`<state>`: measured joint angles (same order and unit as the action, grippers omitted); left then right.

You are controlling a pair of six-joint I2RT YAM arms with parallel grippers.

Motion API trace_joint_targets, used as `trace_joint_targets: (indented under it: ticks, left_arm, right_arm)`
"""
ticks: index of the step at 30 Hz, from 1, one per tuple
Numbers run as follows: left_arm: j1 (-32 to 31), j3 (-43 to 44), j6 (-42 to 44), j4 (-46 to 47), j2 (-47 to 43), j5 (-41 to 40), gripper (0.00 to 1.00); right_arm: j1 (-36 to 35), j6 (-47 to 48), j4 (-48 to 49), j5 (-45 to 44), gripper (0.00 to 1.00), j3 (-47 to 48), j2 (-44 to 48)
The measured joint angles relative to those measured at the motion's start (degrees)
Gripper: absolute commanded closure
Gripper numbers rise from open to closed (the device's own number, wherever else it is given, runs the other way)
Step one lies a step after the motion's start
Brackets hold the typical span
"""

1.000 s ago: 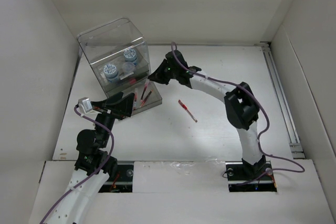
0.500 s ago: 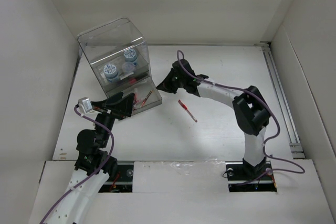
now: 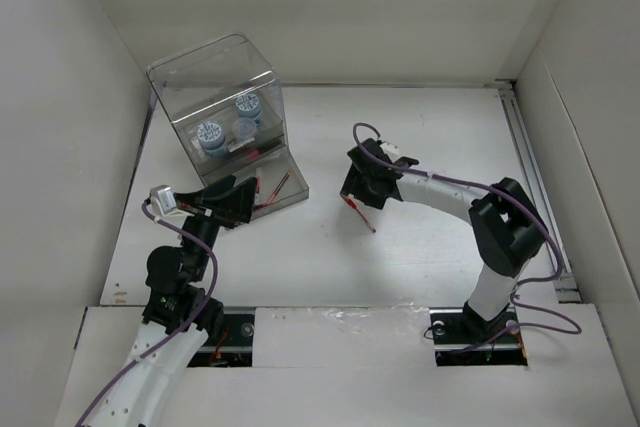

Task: Sort the stationery into containers
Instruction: Pick up the pen from the center of the board, then place the pen in the drawer.

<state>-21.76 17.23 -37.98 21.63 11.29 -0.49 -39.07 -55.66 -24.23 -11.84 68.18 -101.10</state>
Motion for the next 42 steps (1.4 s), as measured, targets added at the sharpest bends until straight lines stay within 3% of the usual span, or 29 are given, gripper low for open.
trace_joint_targets:
  ticks: [5,9,10,13,16,17,26,32,41,42]
  left_arm:
    - [0.0,-0.4,0.0,0.2,0.7,0.0,0.12]
    - [0.0,-0.8,0.0,0.3,0.8,0.1,0.12]
    - [0.0,-0.8,0.0,0.3,0.9,0.1,0.12]
    - [0.0,-0.8,0.0,0.4,0.9,0.0,0.12]
    - [0.0,-0.8,0.0,0.4,0.9,0.0,0.12]
    - [0.0,-0.8,0.0,0.4,0.9,0.0,0.12]
    - [0.0,-0.8,0.0,0.4,0.9,0.1,0.12]
    - [0.0,-0.8,0.0,0.4,0.9,0.0,0.12]
    - [0.0,-0.8,0.0,0.4,0.9,-0.6,0.12]
    - [0.0,-0.8,0.0,0.4,0.9,-0.7,0.12]
  right_arm:
    - [0.0,0.9,-2.6,-1.8,0.30,-0.4,-1.2]
    - [-0.2,1.8,-2.9,-1.9,0.52,-0.4,-2.9]
    - [-0.3,2.1,-3.0,-1.9,0.61,-0.4,-3.6]
    - [-0.8,2.2,-3.2,-2.1,0.69,0.0,-4.8]
    - [-1.1,2.4,-3.4,-2.3,0.88,0.2,-5.1]
    - [-1.1,2.4,-3.5,-2.3,1.00,0.3,-5.2]
    - [-1.3,2.4,-3.7,-2.0,1.00,0.7,-5.0]
    - [-4.3,1.5,-0.1,5.2,1.00,2.1,-2.1]
    - [-9.4,-4.9,14.4,18.1,1.00,23.3,-14.3]
    - [-9.4,-5.9,15.4,18.6,0.96,25.3,-16.2]
